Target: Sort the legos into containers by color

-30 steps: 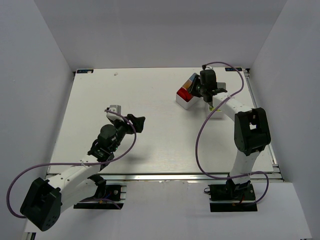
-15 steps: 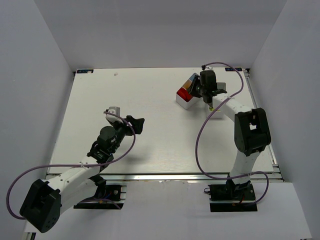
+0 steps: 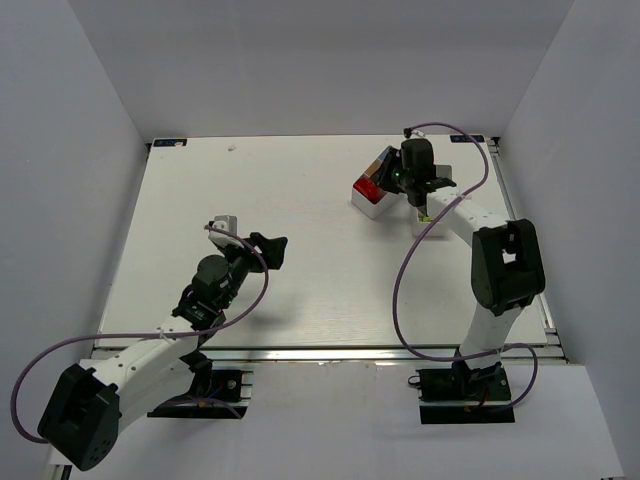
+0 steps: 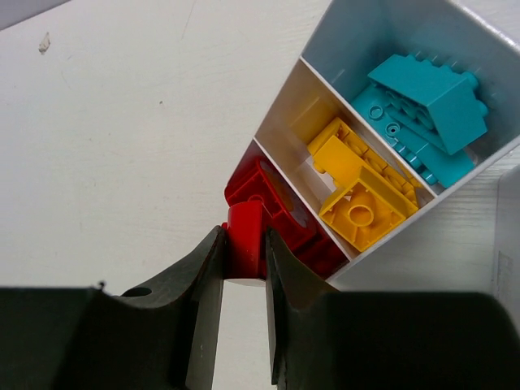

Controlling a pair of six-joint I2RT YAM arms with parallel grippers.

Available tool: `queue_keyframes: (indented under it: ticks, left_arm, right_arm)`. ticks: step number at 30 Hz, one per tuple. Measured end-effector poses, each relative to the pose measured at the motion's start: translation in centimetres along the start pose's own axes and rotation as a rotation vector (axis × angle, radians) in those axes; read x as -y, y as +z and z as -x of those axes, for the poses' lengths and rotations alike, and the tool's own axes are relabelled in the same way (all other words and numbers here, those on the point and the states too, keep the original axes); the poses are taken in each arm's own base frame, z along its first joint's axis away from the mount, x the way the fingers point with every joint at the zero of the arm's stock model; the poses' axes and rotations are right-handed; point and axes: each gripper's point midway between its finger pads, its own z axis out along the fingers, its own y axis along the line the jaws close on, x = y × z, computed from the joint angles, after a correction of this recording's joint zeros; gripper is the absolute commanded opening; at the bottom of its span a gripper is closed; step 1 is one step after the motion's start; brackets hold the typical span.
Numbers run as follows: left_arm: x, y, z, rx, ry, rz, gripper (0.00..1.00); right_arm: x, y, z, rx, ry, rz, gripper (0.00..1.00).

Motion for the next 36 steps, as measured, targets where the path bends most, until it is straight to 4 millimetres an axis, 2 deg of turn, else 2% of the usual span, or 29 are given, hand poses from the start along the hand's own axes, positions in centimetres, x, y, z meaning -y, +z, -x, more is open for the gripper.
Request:
queue_keyframes:
  ticks: [5,25,31,36]
  left_arm:
    - [0.1,-0.1,0.2,0.006,-0.005,-0.003,0.98]
    - [0.1,-0.2,0.4,0.013,-0.009,0.002,0.98]
    - [0.0,-0.2,0.4,0.014,-0.009,0.003,0.98]
    - [0.0,-0.2,0.4,0.014,-0.009,0.004,0.98]
  right_arm:
    - [-0.1,-0.7,1.1,0.035,0.003,-0.012,0.00]
    - [1.4,-1.0,1.7,0.056,0.006,-0.058,0.00]
    - [1.6,-0.8,1.6,0.052,0.008,-0.061,0.00]
    - [2.1,-0.1,0.6,0.028,0.009,-0.069,0.00]
